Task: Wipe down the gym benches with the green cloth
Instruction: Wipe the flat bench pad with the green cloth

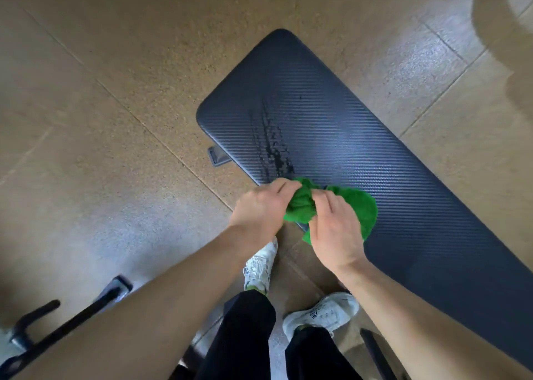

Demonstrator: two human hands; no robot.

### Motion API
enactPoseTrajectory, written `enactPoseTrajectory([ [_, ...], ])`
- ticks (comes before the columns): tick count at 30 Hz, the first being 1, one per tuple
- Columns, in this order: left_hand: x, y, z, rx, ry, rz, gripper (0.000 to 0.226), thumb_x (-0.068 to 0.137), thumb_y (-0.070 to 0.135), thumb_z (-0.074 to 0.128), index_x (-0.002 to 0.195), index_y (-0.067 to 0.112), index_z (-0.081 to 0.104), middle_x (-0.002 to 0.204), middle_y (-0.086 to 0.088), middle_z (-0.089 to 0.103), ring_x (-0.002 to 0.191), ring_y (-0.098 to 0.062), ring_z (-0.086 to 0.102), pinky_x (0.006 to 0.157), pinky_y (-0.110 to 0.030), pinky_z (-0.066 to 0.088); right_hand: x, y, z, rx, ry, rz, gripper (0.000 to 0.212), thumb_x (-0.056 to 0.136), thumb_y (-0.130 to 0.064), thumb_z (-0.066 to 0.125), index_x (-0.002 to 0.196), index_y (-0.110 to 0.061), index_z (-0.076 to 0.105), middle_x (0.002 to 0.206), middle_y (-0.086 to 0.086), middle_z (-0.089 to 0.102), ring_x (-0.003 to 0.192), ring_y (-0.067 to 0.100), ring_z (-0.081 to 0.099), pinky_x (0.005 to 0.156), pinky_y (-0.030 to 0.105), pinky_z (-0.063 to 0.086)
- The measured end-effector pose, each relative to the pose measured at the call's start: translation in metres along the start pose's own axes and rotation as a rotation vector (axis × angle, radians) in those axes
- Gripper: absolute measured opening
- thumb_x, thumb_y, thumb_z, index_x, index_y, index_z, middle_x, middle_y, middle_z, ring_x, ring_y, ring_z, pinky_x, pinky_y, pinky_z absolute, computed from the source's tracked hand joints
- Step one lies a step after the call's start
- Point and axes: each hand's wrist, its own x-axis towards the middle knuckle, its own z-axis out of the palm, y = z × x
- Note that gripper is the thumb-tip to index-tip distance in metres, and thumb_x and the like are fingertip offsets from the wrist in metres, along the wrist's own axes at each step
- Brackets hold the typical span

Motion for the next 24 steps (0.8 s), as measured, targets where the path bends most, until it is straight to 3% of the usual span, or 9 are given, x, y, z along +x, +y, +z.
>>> enactPoseTrajectory([
  [1, 0.006, 0.0, -0.014, -0.052, 0.002, -0.05, 0.046, 0.087, 0.015, 0.042, 0.128, 0.032, 0.054, 0.122, 0.002, 0.066, 0.099, -0.03, 0.068, 0.08, -0.043, 0.058, 0.006, -0.007, -0.014, 0.093, 0.012, 0.06, 0.04, 0.089, -0.014, 0.047, 0.129, -0.012, 0.049, 0.117, 0.013, 0.064, 0.098, 0.038, 0.064, 0.079, 0.045, 0.053],
  [3, 0.029, -0.014, -0.037, -0.174, 0.077, -0.21, 0.04, 0.093, 0.022, 0.054, 0.129, 0.039, 0.051, 0.123, 0.008, 0.065, 0.108, -0.022, 0.063, 0.095, -0.036, 0.049, 0.028, -0.007, -0.038, 0.199, 0.004, 0.126, 0.04, 0.094, -0.026, 0.051, 0.133, -0.022, 0.051, 0.114, 0.01, 0.067, 0.1, 0.035, 0.064, 0.08, 0.043, 0.05],
  [6, 0.06, -0.032, -0.061, -0.106, 0.236, -0.382, 0.053, 0.089, 0.031, 0.065, 0.138, 0.028, 0.047, 0.137, 0.002, 0.055, 0.122, -0.026, 0.052, 0.102, -0.041, 0.045, 0.071, 0.008, -0.061, -0.019, 0.132, 0.124, 0.064, 0.087, -0.046, 0.047, 0.148, -0.03, 0.034, 0.137, 0.009, 0.049, 0.12, 0.033, 0.049, 0.095, 0.047, 0.044],
  [8, 0.067, -0.028, -0.048, 0.023, 0.33, -0.331, 0.056, 0.091, 0.026, 0.058, 0.145, 0.019, 0.043, 0.15, -0.004, 0.043, 0.134, -0.028, 0.042, 0.109, -0.043, 0.038, 0.088, 0.016, -0.052, -0.233, 0.096, 0.038, 0.071, 0.089, -0.05, 0.041, 0.154, -0.03, 0.021, 0.155, 0.01, 0.029, 0.137, 0.036, 0.031, 0.108, 0.056, 0.034],
  [10, 0.066, -0.015, -0.022, 0.157, 0.196, -0.184, 0.06, 0.1, 0.034, 0.042, 0.155, 0.019, 0.023, 0.164, -0.002, 0.018, 0.15, -0.022, 0.018, 0.121, -0.042, 0.018, 0.093, 0.021, -0.026, -0.387, -0.035, -0.117, 0.068, 0.096, -0.052, 0.031, 0.156, -0.026, 0.017, 0.165, 0.009, 0.012, 0.149, 0.034, 0.014, 0.115, 0.064, 0.02],
  [12, 0.07, -0.02, -0.002, 0.298, 0.059, -0.108, 0.063, 0.105, 0.042, 0.022, 0.157, 0.019, -0.005, 0.166, 0.003, -0.011, 0.152, -0.016, -0.009, 0.124, -0.043, -0.002, 0.102, 0.027, -0.009, -0.446, -0.073, -0.194, 0.065, 0.099, -0.053, 0.026, 0.156, -0.022, 0.019, 0.166, 0.009, 0.007, 0.153, 0.031, 0.007, 0.119, 0.063, 0.012],
  [13, 0.08, -0.034, -0.002, 0.339, 0.076, -0.102, 0.063, 0.105, 0.042, 0.016, 0.156, 0.02, -0.012, 0.165, 0.004, -0.017, 0.151, -0.015, -0.014, 0.123, -0.043, -0.005, 0.115, 0.026, -0.007, -0.45, -0.055, -0.207, 0.064, 0.1, -0.053, 0.026, 0.156, -0.022, 0.019, 0.166, 0.008, 0.006, 0.153, 0.03, 0.005, 0.12, 0.06, 0.009],
  [19, 0.171, -0.101, -0.069, 0.316, 0.244, -0.265, 0.059, 0.105, 0.037, 0.015, 0.158, 0.021, -0.006, 0.166, 0.005, -0.008, 0.153, -0.016, -0.005, 0.124, -0.043, 0.002, 0.248, -0.017, -0.033, -0.389, 0.132, -0.229, 0.059, 0.103, -0.052, 0.019, 0.157, -0.029, 0.015, 0.167, 0.001, 0.005, 0.153, 0.024, 0.005, 0.121, 0.056, 0.006],
  [24, 0.096, -0.072, -0.03, 0.283, 0.176, -0.274, 0.062, 0.104, 0.036, 0.017, 0.156, 0.019, -0.011, 0.165, 0.005, -0.014, 0.152, -0.018, -0.012, 0.124, -0.043, -0.002, 0.165, -0.02, -0.005, -0.375, 0.071, -0.254, 0.064, 0.102, -0.042, 0.03, 0.158, -0.016, 0.013, 0.167, 0.007, 0.005, 0.153, 0.026, 0.005, 0.123, 0.05, 0.007],
])
